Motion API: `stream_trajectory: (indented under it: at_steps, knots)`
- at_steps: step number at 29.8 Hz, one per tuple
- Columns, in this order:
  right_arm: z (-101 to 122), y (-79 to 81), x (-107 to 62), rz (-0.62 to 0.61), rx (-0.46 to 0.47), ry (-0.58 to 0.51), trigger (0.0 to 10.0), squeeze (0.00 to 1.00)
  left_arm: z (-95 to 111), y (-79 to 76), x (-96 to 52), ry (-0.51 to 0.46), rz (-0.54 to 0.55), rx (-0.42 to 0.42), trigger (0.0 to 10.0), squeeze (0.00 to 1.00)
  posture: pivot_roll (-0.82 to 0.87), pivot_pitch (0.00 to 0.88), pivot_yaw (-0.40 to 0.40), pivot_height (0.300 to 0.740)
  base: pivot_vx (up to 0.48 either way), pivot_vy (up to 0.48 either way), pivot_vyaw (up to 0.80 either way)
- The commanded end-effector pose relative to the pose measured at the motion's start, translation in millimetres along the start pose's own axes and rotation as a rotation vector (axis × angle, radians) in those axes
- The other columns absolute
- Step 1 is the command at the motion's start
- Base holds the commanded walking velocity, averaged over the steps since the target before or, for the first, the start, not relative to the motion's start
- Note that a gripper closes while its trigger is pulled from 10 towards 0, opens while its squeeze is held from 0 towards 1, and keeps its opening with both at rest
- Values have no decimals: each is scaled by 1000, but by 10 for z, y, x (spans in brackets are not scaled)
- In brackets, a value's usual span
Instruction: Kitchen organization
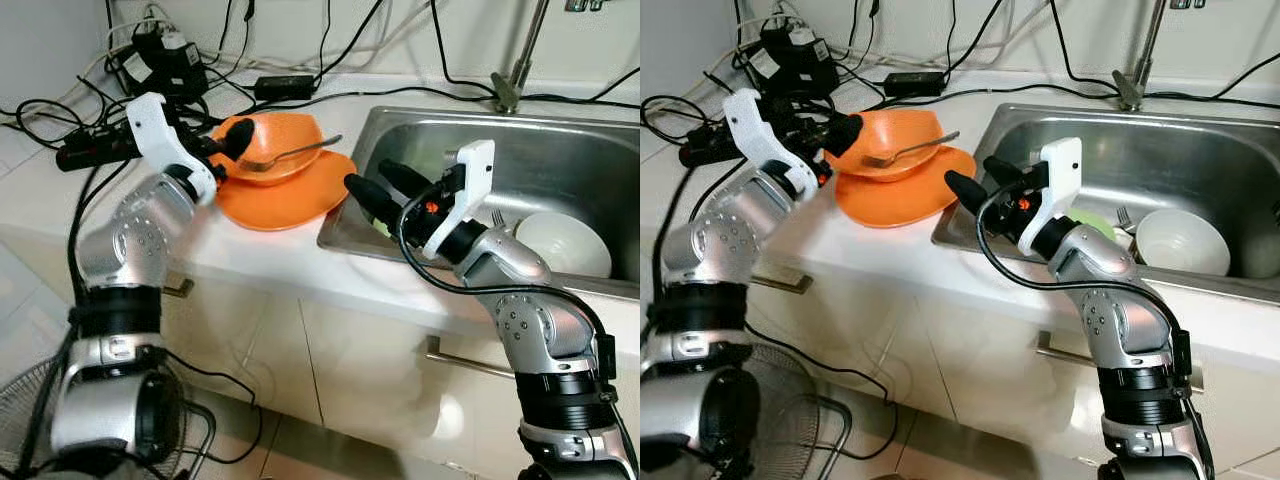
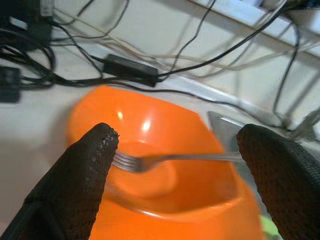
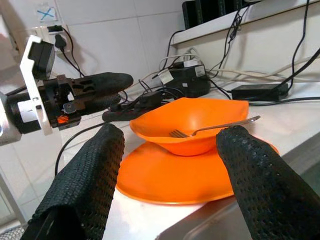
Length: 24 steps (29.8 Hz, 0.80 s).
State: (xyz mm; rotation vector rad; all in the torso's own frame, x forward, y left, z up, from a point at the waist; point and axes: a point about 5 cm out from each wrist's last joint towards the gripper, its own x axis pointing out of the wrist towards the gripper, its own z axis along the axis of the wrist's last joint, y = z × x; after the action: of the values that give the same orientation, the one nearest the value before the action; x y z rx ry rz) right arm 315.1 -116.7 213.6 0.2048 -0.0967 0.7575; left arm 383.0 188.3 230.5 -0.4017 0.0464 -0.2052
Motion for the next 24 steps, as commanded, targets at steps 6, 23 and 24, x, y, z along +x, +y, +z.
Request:
stream_trajectory:
  at_steps: [6,23,24]
  knots:
    - [24,60,53,25,-13,-12,10000,0,-69,77,120,88,20,80,10000,0,-108,0,144,740,0,0,0]
    - [-4,97,34,11,-1,-20,10000,0,-190,-60,316,181,-54,49,10000,0,-113,0,162,740,0,0,0]
    - [-6,97,34,11,-1,-20,10000,0,-200,-71,320,182,-60,48,10000,0,-111,0,160,740,0,0,0]
